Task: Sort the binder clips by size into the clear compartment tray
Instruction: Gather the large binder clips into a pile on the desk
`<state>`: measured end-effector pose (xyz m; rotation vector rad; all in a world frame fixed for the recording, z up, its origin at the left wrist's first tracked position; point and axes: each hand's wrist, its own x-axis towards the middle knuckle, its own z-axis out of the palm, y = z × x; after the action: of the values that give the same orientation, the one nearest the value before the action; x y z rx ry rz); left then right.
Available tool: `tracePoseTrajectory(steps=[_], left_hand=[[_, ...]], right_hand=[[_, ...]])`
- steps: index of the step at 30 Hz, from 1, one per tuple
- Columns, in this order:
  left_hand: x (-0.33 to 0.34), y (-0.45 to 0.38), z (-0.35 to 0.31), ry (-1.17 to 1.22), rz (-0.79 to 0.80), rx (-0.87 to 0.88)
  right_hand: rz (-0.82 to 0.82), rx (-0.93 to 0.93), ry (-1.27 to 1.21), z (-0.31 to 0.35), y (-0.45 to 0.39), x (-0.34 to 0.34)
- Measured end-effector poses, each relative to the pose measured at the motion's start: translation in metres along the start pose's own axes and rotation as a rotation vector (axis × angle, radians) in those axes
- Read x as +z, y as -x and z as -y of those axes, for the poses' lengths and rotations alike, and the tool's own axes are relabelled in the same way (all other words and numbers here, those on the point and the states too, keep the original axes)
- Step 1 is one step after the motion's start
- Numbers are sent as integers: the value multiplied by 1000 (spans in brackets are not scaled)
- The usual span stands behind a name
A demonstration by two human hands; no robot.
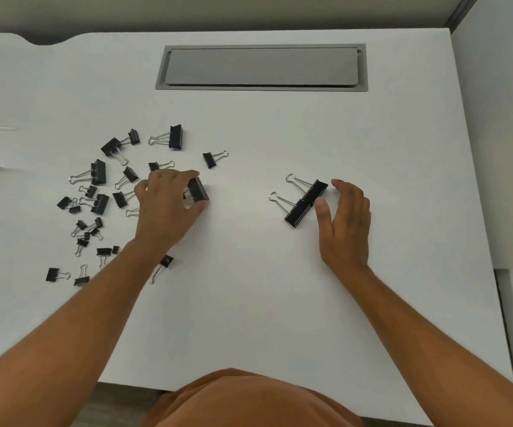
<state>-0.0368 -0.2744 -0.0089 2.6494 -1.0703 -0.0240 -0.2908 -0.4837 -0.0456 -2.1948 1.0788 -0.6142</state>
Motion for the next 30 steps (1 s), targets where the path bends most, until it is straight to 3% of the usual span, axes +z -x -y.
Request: tracePoseTrajectory(steps=[4,9,13,20,22,26,30], left_hand=[[-4,15,-44,136,-96,134],[6,35,-117,181,-2,492],[24,51,-152,156,58,605],[54,64,-169,25,26,430],[52,68,-162,34,7,402],[47,90,-126,63,-15,353],[51,127,-81,69,83,204]], right_hand=[[-9,10,-24,1,0,0],[-23,6,-73,0,-1,-2],[-43,26,-190,-2,1,-3],[-134,64,-423,-4,2,-9],[-102,-14,-292,-3,6,-11],[108,-418,215,4,15,-5],[257,-454,367,3,9,6]])
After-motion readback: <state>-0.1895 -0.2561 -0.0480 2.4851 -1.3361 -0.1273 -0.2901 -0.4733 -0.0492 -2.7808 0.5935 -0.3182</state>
